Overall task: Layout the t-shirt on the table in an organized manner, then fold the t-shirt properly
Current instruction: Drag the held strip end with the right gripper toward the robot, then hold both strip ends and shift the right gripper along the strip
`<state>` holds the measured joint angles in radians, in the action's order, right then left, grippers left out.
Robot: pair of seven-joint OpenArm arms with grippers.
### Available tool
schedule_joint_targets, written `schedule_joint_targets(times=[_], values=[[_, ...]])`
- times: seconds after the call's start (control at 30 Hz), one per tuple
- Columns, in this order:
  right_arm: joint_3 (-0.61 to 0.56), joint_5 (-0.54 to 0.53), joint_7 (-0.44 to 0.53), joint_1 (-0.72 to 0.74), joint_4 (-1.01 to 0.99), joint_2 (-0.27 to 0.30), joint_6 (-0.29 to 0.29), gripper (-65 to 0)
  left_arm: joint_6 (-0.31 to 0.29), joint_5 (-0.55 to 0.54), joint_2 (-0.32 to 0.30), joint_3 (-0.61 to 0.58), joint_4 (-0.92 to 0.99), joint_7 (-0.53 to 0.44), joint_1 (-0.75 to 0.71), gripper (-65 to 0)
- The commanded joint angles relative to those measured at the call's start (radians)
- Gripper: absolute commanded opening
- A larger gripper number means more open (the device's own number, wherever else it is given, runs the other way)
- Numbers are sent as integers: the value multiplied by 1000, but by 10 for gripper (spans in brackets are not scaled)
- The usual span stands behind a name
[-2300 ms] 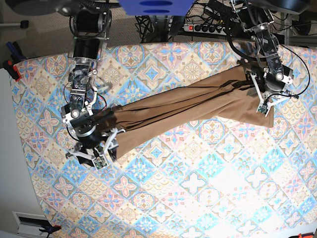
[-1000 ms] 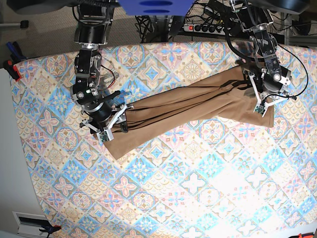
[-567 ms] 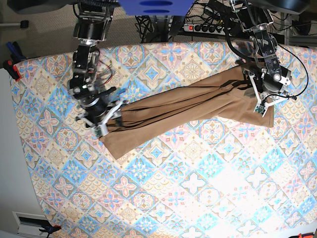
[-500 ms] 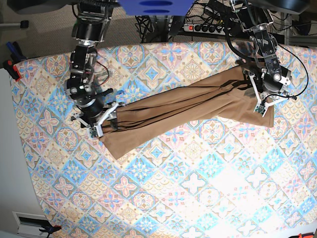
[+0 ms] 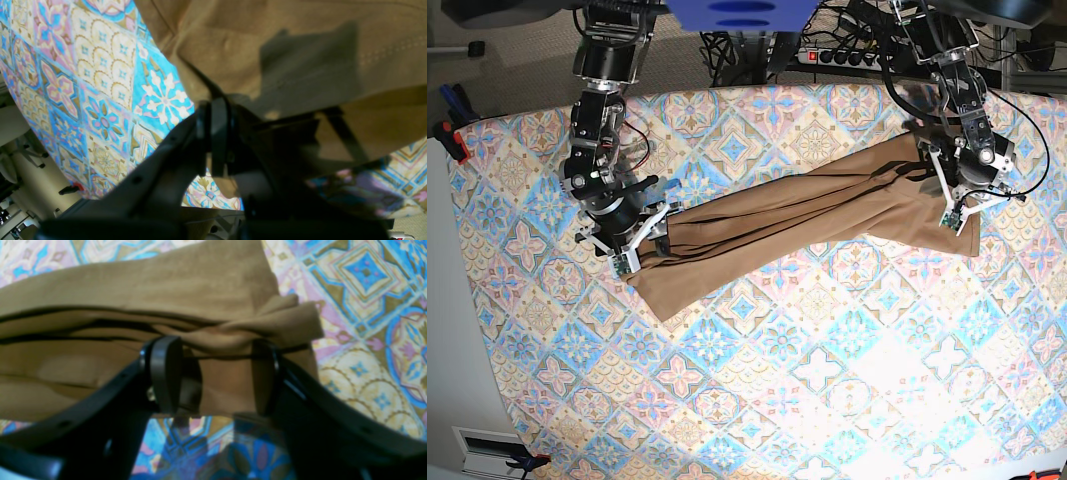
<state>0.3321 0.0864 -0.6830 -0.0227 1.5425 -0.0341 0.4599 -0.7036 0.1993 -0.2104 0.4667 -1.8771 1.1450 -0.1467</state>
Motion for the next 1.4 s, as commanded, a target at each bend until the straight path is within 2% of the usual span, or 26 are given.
schedule_joint_targets(times=[0.0, 0.43, 0.73, 0.87, 1.23, 1.37], values=[[0, -10, 26, 16, 16, 1, 1, -333, 5, 7, -11, 4, -14, -1, 11, -650], [-3, -10, 19, 17, 13, 1, 1, -333, 5, 7, -11, 4, -14, -1, 6, -650], [-3, -9, 26, 19, -103, 1, 1, -333, 5, 9, -11, 4, -14, -1, 5, -650], [-3, -9, 19, 63, -98, 1, 1, -333, 5, 9, -11, 4, -14, -1, 5, -650], [-3, -7, 18, 60, -92, 1, 1, -333, 5, 12, -11, 4, -14, -1, 6, -650], [-3, -7, 18, 60, -26, 1, 1, -333, 5, 13, -11, 4, -14, -1, 6, -650]])
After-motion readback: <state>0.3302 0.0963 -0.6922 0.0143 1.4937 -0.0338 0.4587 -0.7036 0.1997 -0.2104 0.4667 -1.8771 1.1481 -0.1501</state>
